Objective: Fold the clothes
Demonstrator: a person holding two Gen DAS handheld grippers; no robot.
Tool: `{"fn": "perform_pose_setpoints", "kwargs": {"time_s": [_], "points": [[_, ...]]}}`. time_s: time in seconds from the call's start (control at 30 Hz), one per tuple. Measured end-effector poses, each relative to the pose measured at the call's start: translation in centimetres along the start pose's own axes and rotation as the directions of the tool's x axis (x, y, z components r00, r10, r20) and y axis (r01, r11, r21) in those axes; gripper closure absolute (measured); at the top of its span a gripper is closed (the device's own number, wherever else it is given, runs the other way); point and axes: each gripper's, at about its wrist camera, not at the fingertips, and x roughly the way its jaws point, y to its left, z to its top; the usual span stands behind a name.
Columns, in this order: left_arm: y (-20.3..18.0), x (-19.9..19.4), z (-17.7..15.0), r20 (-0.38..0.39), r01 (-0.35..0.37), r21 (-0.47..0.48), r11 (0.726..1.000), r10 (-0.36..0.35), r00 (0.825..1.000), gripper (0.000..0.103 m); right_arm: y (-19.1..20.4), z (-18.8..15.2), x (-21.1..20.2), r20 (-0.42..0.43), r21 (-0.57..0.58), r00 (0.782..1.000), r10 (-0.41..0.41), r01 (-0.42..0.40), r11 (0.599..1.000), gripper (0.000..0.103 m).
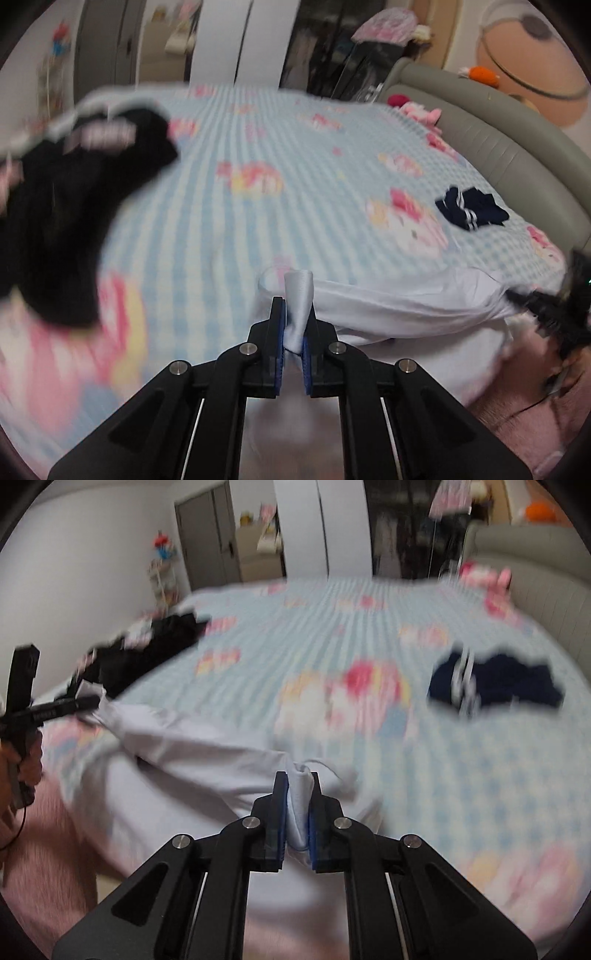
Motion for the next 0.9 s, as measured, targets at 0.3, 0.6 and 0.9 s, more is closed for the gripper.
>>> {"fn": "perform_pose_setpoints", "kwargs": {"time_s": [0.3,0.6,0.9], "points": [[2.2,-2.0,-4.6,0.007,0.051,-0.2,0.978,-0.051,0.999,0.072,-1.4,-2.3,-1.3,-0.038,0.129,0.999,0.022,-0.017,0.992,0.084],[4.7,-4.3,-4.1,0.175,0.234,-0.374,0.897,-0.179,0.968,0.072,-2.9,-0.1,-5.5,0.138,0.33,0.978,0.158,-0.196,0.923,0.067],[1.3,0.1,-5.2,-0.159,-0.085,-0.201,0.976,0.053,0.986,0.063,0.0,-1.5,2.9,-0.188,0.201,0.982,-0.014,0.052,0.978,0.07]]}}
